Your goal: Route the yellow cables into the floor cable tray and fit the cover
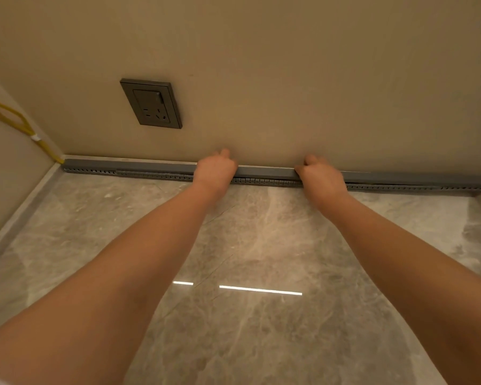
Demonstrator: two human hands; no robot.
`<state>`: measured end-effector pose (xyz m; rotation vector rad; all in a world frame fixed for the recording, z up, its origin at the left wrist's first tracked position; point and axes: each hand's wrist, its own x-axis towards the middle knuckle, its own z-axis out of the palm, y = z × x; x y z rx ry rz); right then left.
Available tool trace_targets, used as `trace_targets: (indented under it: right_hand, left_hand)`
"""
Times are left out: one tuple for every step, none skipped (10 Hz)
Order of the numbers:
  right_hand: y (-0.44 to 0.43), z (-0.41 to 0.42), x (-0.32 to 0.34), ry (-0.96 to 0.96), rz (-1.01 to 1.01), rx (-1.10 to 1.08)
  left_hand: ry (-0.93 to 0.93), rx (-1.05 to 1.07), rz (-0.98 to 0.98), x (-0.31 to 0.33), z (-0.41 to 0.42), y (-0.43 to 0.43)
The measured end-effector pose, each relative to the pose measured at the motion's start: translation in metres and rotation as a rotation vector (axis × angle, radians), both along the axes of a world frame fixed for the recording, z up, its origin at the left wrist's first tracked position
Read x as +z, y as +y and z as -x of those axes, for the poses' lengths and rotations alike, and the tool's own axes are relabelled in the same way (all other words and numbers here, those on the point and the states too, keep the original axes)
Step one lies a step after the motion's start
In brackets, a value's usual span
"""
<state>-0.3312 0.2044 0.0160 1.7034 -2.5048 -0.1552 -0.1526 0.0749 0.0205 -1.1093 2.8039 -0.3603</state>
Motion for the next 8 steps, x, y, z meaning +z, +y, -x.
trace_targets:
  right_hand:
    - [-0.001,-0.003,-0.002,-0.037,0.018,-0.044]
    - [-0.001,-0.007,-0.003,-0.101,0.030,-0.098]
    - [-0.002,-0.011,0.000,-0.184,0.018,-0.158]
    - [-0.008,-0.018,0.008,-0.417,0.069,-0.269]
    - [-0.012,-0.031,0.020,-0.752,0.172,-0.344]
    - [-0.011,-0.044,0.027,-0.984,0.259,-0.387]
    - [0.000,-0.053,0.035,-1.057,0.328,-0.403]
    - [0.012,-0.058,0.041,-1.042,0.394,-0.415]
  left_hand:
    - [0.009,0.018,-0.003,0.000,0.001,0.001]
    - [0.031,0.049,-0.019,-0.002,0.002,0.003]
    - [0.078,0.092,-0.071,-0.002,0.002,0.005]
    - [0.196,0.136,-0.161,-0.001,0.003,0.009]
    - [0.321,0.170,-0.228,0.005,0.008,0.017]
    - [0.456,0.224,-0.331,0.015,0.012,0.025]
    - [0.602,0.293,-0.478,0.026,0.011,0.035]
    - [0.702,0.319,-0.568,0.033,0.012,0.043]
